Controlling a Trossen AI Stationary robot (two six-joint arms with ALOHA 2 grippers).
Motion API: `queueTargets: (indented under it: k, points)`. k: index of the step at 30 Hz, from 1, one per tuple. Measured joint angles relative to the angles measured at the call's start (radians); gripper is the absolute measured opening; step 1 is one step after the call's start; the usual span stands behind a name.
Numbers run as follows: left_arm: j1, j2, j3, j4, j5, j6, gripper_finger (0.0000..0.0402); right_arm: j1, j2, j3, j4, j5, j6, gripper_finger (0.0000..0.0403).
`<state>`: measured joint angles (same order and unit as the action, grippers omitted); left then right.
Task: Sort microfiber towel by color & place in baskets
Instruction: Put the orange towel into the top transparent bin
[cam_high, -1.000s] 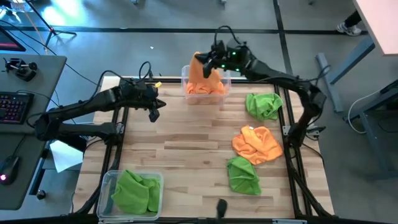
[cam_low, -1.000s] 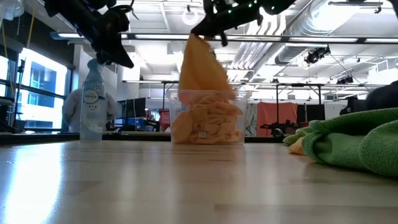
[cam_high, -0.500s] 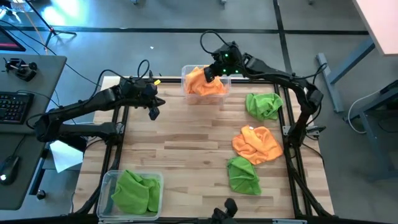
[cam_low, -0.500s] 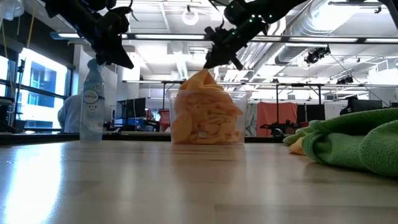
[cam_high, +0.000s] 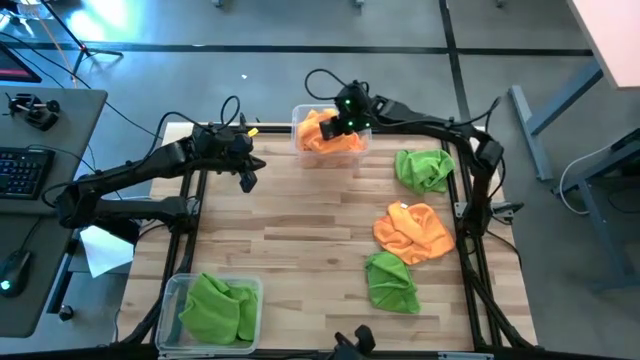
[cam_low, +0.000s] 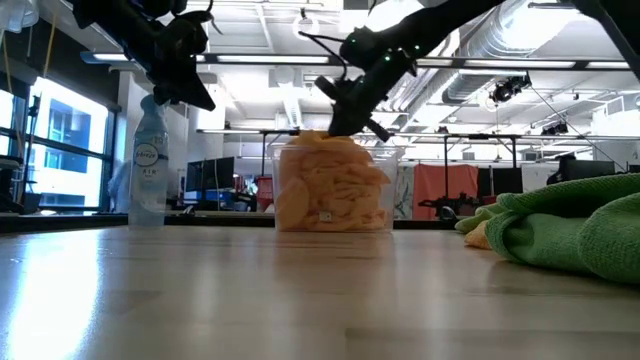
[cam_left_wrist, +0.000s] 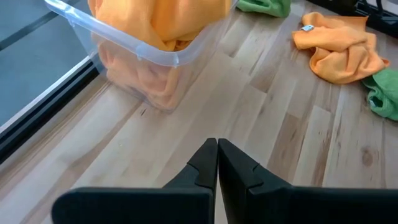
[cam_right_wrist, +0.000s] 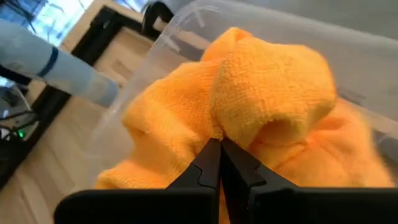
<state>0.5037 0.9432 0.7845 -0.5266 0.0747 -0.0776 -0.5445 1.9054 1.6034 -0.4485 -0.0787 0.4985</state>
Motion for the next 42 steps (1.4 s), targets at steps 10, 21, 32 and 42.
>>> queueTargets:
  k: [10,21,32,42]
  points:
    - [0.0,0.0,0.0,0.0,0.0,-0.043,0.0,0.017,0.207,0.215,-0.097,0.028,0.04,0.0]
    - [0.0,0.0,0.0,-0.009,0.001,-0.069,0.0,-0.012,0.335,0.276,-0.207,0.07,0.126,0.0]
    - [0.0,0.0,0.0,-0.009,0.005,-0.078,0.0,-0.01,0.353,0.275,-0.218,0.07,0.12,0.0009]
    - [-0.001,0.0,0.0,-0.043,0.024,-0.086,0.0,-0.011,0.251,0.273,-0.23,0.077,0.098,0.0081]
